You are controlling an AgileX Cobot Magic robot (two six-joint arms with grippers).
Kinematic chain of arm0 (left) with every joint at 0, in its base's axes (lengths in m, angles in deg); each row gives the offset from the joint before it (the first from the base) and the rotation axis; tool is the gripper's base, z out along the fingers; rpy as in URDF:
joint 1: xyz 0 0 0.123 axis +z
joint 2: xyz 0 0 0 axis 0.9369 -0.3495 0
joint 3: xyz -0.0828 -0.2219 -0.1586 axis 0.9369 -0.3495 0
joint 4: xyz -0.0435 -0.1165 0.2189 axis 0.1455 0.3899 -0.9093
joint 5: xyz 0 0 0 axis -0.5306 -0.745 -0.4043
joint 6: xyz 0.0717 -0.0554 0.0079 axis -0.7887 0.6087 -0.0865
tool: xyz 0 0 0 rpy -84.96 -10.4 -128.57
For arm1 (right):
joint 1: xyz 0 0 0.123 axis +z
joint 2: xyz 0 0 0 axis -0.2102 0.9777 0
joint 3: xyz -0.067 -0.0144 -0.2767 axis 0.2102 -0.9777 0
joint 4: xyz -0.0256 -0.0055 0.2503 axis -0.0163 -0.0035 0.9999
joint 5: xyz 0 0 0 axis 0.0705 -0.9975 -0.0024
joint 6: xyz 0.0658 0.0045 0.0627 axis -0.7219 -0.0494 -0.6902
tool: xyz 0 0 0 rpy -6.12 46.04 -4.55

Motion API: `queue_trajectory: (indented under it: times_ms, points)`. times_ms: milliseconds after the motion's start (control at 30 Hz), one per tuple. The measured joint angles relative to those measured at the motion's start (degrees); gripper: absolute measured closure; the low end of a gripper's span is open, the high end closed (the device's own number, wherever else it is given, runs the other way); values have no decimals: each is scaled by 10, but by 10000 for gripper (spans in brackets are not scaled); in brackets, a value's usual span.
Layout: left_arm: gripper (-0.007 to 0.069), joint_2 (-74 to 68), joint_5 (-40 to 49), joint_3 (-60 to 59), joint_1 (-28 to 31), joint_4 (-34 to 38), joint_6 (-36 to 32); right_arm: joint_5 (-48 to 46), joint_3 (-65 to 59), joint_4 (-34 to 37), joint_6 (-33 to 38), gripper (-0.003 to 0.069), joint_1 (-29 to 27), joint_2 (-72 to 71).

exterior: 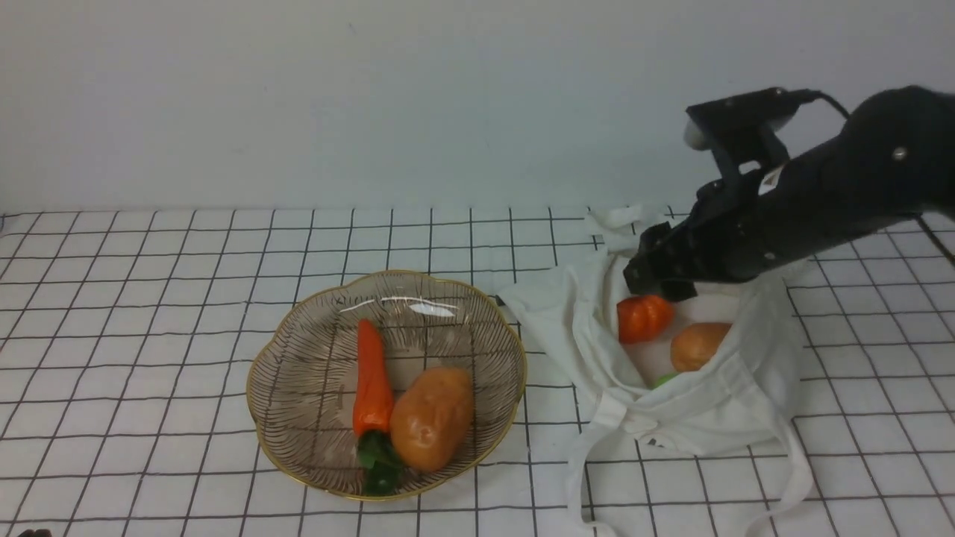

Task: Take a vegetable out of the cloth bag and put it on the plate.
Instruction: Use the right arm to grab a potato from the bag

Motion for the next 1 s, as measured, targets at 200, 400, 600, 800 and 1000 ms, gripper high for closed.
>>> queue_trajectory:
  times_ms: [200,400,600,800,1000]
  points:
    - [632,0,0,0,0,0,0,0,1,-51,-60,132,0,56]
    - [632,0,0,0,0,0,0,-11,2,-77,-72,42,0,82]
    - [632,0,0,0,0,0,0,-35,6,-155,-129,11,1,82]
    - [632,0,0,0,0,0,0,-65,7,-264,-189,9,1,88]
    - [632,0,0,0,0,0,0,-65,11,-316,-223,14,1,108]
